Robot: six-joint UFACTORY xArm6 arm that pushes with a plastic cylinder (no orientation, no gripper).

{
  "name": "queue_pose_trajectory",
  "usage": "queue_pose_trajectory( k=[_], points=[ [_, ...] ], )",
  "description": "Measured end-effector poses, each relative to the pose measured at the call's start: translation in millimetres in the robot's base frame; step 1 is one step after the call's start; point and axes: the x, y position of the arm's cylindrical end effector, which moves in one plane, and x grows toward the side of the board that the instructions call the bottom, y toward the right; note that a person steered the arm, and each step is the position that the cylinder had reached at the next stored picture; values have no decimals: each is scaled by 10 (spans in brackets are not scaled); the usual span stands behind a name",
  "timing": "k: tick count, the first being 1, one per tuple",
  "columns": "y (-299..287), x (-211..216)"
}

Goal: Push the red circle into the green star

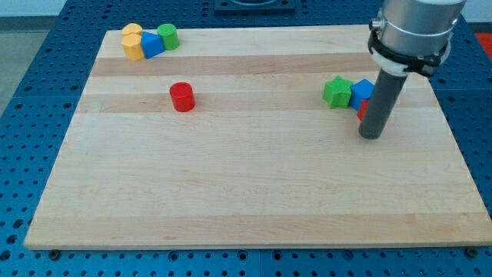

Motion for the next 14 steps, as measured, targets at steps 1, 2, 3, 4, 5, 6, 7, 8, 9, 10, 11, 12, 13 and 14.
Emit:
queue_pose_trajectory(
  k=[1,2,3,4,5,6,7,8,9,10,11,12,13,14],
  points=[
    [0,-20],
    [0,-19],
    [-22,54],
    [-218,95],
    [-555,79],
    [-953,-90],
    [-1379,-137],
    [-1947,-137],
    [-2521,-137],
    [-3049,-140],
    [-3420,-325],
    [-3599,-543],
    [-3595,-610],
    [-3525,-744]
  ],
)
